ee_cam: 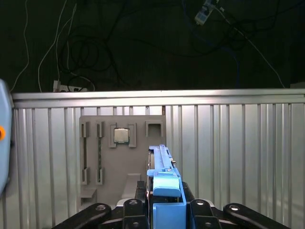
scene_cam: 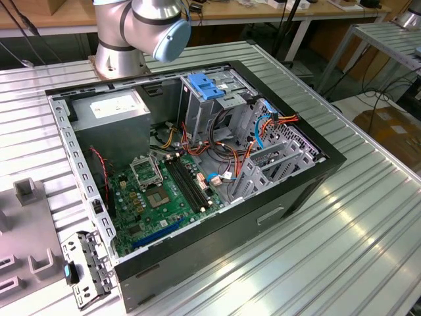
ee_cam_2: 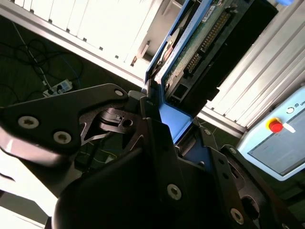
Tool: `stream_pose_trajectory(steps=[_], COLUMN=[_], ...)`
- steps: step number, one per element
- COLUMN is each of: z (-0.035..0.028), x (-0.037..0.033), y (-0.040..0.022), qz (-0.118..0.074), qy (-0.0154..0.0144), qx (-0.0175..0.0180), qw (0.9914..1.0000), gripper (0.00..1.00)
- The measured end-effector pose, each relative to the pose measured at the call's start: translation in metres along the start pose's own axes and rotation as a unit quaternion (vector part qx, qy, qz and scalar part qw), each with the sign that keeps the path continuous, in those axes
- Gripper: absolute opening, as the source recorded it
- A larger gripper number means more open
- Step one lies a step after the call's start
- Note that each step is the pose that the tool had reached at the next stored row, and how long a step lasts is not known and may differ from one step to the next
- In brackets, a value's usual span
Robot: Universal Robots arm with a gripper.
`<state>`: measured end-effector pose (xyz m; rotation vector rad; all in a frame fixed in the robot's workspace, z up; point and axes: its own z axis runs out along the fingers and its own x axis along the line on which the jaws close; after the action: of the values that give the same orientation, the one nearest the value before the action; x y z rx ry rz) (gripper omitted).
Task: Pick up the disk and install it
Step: 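Pick up the disk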
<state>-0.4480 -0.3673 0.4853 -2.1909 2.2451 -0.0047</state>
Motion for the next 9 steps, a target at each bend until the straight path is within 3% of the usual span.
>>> stream_pose_trajectory(steps=[9], z=[0.0], x=[-0.0002], y=[-0.0062], qz=[0.0], qy=[0.0], qx=[0.0], qw=[1.0], gripper=[0.37])
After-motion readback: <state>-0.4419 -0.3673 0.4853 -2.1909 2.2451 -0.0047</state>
